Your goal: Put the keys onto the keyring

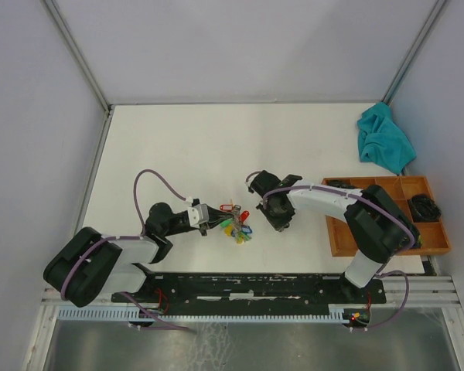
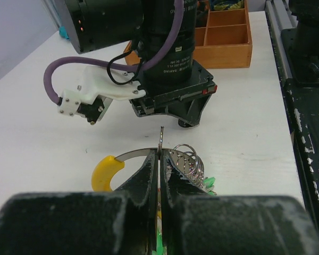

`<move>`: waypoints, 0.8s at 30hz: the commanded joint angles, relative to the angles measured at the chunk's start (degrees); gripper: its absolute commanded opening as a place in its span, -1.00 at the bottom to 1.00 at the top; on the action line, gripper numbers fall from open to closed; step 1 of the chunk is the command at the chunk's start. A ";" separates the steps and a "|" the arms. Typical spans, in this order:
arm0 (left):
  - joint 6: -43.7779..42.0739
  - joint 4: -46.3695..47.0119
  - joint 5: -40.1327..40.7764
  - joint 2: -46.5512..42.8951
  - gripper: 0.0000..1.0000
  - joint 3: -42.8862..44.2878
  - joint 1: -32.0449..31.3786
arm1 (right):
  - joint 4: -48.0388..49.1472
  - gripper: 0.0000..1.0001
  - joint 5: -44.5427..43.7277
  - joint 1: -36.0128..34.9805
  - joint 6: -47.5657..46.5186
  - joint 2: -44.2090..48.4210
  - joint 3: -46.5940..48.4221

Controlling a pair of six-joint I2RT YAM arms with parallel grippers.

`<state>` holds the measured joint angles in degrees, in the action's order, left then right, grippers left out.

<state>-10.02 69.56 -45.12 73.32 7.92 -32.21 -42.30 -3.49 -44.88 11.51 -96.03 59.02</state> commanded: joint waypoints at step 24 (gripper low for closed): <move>2.03 2.11 0.39 -0.55 -0.95 1.99 0.12 | 7.82 -0.30 -7.24 -0.91 7.98 7.15 -5.45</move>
<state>-10.02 69.10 -45.10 73.32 7.94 -32.21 -36.32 -8.78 -45.65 16.12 -88.18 54.68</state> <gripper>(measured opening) 0.043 0.345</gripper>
